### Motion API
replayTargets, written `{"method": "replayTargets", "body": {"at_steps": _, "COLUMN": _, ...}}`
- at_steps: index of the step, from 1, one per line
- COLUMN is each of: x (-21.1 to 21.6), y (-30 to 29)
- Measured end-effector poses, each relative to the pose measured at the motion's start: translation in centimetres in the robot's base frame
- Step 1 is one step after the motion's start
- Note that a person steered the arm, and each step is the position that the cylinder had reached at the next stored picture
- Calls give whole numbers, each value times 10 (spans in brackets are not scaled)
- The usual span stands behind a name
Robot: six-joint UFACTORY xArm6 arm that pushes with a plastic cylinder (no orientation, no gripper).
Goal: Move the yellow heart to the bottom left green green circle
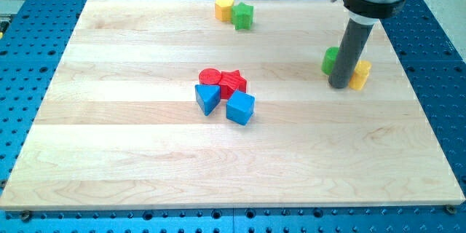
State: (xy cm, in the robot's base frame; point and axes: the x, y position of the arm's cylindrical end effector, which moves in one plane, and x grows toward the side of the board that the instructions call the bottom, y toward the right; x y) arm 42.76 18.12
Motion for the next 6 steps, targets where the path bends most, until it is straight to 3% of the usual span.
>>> {"method": "replayTargets", "body": {"at_steps": 1, "x": 57, "y": 2}}
{"method": "replayTargets", "body": {"at_steps": 2, "x": 86, "y": 34}}
{"method": "replayTargets", "body": {"at_steps": 3, "x": 38, "y": 74}}
{"method": "replayTargets", "body": {"at_steps": 4, "x": 3, "y": 58}}
{"method": "replayTargets", "body": {"at_steps": 5, "x": -16, "y": -11}}
{"method": "replayTargets", "body": {"at_steps": 6, "x": -16, "y": -36}}
